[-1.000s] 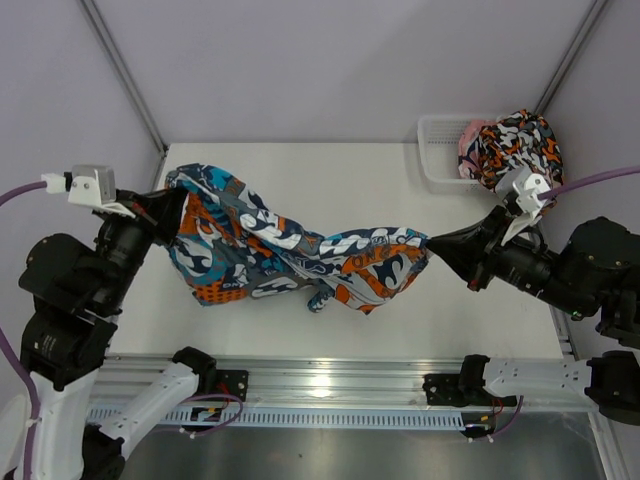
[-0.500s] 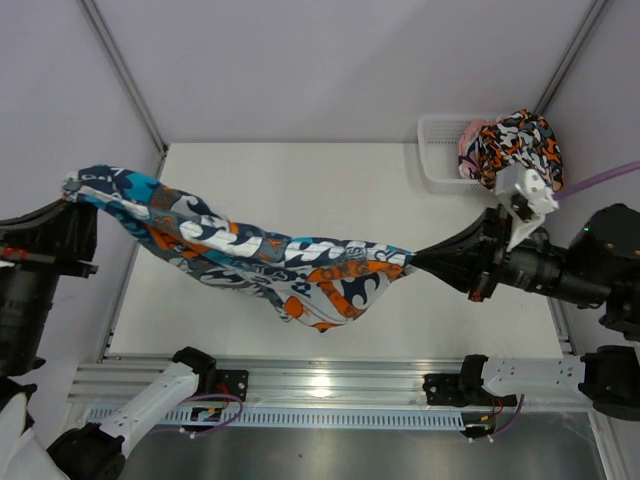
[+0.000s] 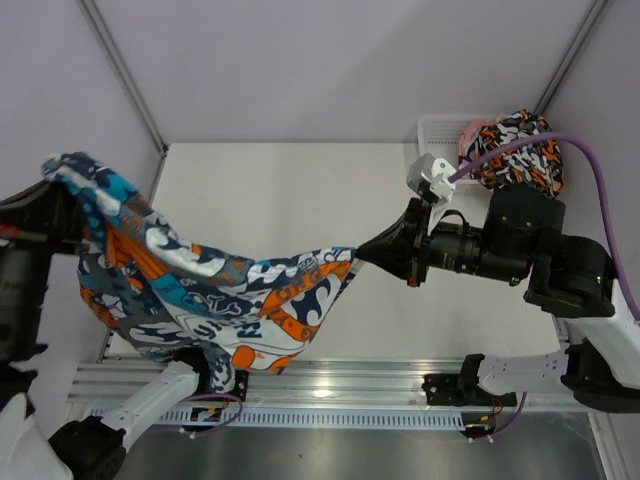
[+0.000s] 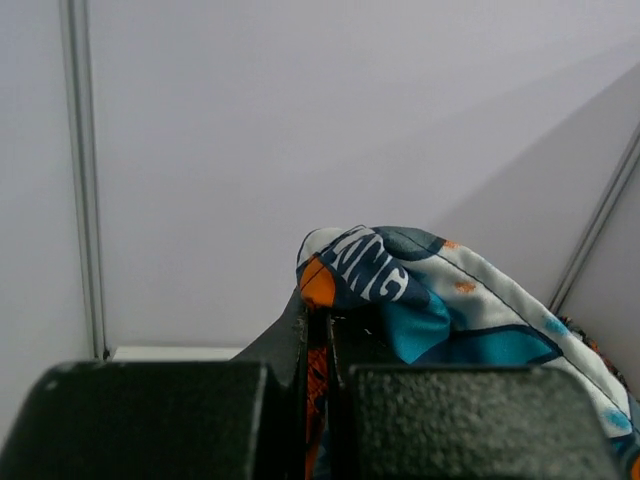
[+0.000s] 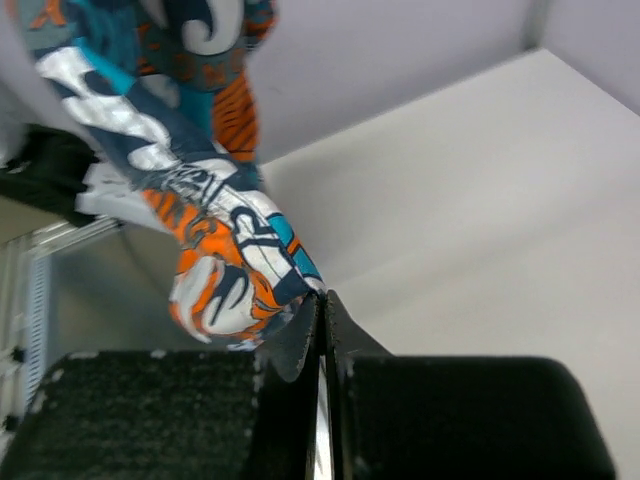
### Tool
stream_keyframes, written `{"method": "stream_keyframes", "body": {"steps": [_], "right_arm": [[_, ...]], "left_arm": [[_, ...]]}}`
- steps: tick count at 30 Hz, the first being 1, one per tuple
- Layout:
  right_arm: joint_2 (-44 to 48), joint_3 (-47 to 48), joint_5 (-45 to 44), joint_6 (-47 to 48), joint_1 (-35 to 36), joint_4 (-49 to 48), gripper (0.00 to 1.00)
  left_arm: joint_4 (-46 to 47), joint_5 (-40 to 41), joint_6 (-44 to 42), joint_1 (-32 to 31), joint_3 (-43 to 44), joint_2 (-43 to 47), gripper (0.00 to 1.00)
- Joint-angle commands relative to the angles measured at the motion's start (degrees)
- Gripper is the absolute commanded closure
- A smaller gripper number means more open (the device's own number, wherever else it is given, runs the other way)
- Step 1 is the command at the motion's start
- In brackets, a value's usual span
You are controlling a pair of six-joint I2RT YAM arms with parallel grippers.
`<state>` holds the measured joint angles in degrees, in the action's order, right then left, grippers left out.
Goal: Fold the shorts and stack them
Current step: Flatten the shorts out
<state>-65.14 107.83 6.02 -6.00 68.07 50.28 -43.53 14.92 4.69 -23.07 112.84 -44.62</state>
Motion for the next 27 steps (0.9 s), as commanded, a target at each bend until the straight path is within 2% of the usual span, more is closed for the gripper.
{"method": "stream_keyframes", "body": {"steps": [1, 7, 8, 11, 16, 18, 20, 23, 25, 26, 27], "right_arm": [[1.2, -5.4, -0.6, -2.3, -8.2, -4.0, 1.0], [4.0, -25.0, 13.6, -6.5, -28.0, -13.1, 1.0], [4.9, -30.3, 17.6, -6.9, -30.3, -16.7, 1.0], [4.6, -36.4, 24.7, -9.3, -39.4, -22.7, 1.0], [-0.8, -45.1, 25.8, -11.6, -48.8, -29.2, 1.0], [-3.7, -48.1, 23.7, -11.8, -50.7, -31.6, 1.0], [-4.4, -50.1, 20.7, -12.3, -51.3, -32.9, 1.0], [-3.9, -53.8, 16.6, -14.7, -52.4, -33.6, 1.0], [-3.4, -55.2, 16.2, -15.7, -53.4, -33.7, 1.0], [-3.1, -55.2, 14.6, -17.2, -53.4, -31.7, 1.0], [-2.9, -55.2, 14.5, -17.8, -53.0, -30.7, 1.0]], "left_arm": [[6.1, 0.3, 1.8, 0.5, -7.8, -8.1, 1.0], [18.8, 3.0, 6.5, 0.5, -24.0, -13.7, 1.0], [21.1, 2.9, 8.0, 0.5, -30.2, -15.0, 1.0], [30.4, 3.0, 9.8, 0.5, -36.6, -18.7, 1.0], [43.4, 3.5, 9.5, 0.6, -41.9, -34.1, 1.0], [50.4, 3.4, 8.9, 0.6, -39.6, -42.9, 1.0], [50.6, 2.1, 8.5, 0.6, -36.7, -49.4, 1.0], [48.2, 0.6, 7.8, 0.7, -23.2, -61.4, 1.0], [47.1, -1.4, 8.1, 0.7, -18.6, -69.4, 1.0], [45.4, -2.3, 8.3, 0.7, -11.5, -72.1, 1.0], [44.1, -2.8, 8.4, 0.7, -8.7, -74.5, 1.0]]}}
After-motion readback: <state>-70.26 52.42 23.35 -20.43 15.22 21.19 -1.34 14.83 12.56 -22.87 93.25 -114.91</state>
